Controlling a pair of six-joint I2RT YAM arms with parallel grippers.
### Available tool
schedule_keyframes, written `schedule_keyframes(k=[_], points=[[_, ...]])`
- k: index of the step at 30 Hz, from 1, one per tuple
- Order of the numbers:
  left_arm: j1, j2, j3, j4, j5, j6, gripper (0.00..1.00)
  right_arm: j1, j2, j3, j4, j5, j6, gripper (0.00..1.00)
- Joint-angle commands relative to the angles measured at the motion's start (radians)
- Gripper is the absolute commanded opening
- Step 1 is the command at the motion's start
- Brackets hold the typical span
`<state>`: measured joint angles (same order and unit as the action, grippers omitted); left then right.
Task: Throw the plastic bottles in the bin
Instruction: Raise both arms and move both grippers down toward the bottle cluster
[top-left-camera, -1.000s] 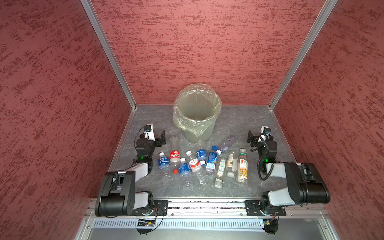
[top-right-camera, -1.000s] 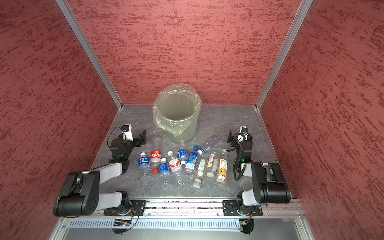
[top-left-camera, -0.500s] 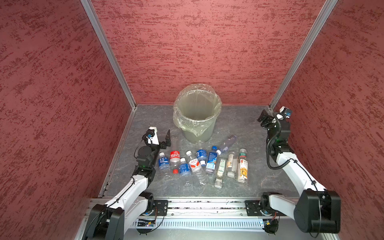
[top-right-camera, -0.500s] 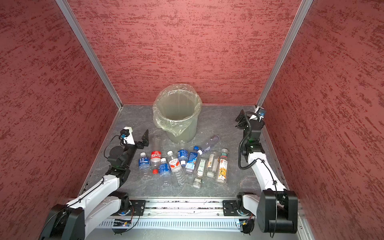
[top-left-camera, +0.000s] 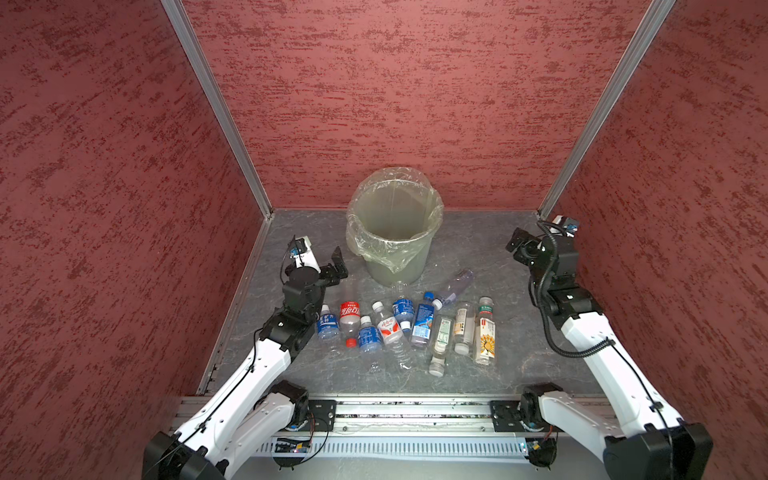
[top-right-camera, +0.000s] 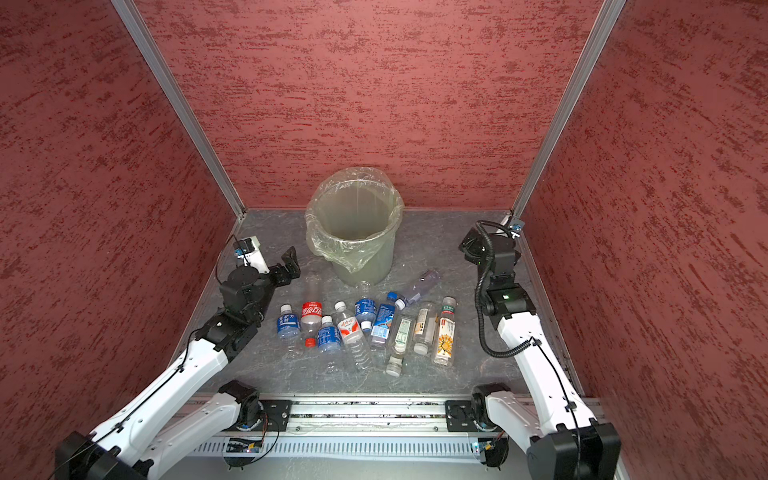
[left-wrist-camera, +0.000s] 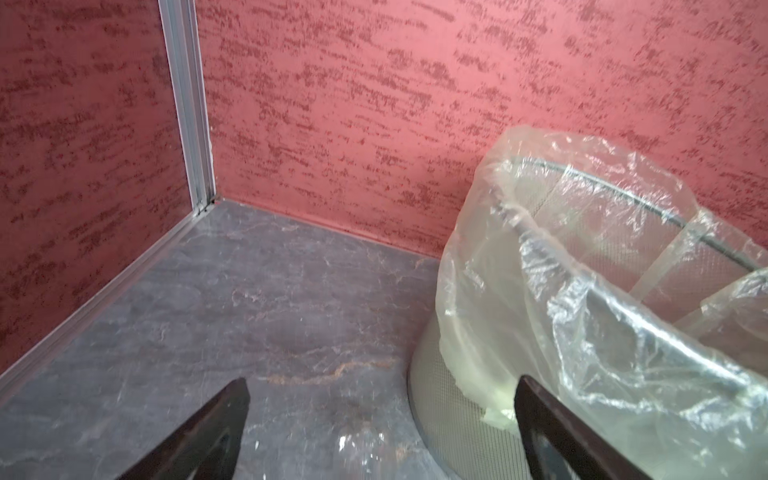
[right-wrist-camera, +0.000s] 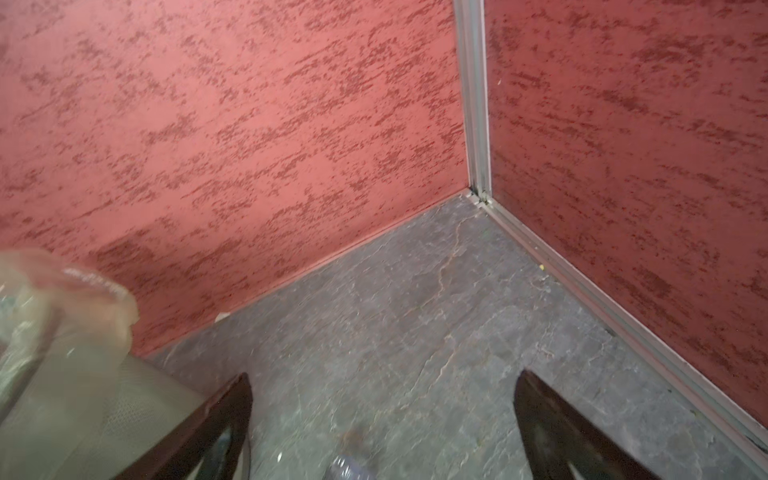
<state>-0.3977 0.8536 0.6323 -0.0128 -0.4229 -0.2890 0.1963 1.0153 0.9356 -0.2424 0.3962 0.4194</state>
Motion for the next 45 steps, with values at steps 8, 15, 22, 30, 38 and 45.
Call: schedule_keyframes(k=[8, 15, 22, 30, 38, 45], points=[[-0.039, -0.129, 0.052, -0.458, -0.033, -0.187, 0.97, 0.236, -0.055, -0.023, -0.327, 0.146, 0.128, 0.94], [-0.058, -0.184, 0.047, -0.659, 0.031, -0.289, 0.90, 0.443, -0.050, -0.060, -0.433, 0.190, 0.265, 0.92], [-0.091, -0.193, 0.000, -0.740, 0.090, -0.367, 0.88, 0.478, -0.046, -0.090, -0.476, 0.152, 0.293, 0.91], [-0.115, -0.109, -0.009, -0.858, 0.114, -0.473, 0.79, 0.486, -0.052, -0.168, -0.440, 0.126, 0.300, 0.92], [-0.124, -0.064, -0.057, -0.835, 0.174, -0.498, 0.81, 0.486, -0.049, -0.245, -0.377, 0.154, 0.294, 0.93], [-0.127, -0.049, -0.094, -0.812, 0.230, -0.497, 0.84, 0.486, -0.115, -0.320, -0.350, 0.279, 0.318, 0.99]])
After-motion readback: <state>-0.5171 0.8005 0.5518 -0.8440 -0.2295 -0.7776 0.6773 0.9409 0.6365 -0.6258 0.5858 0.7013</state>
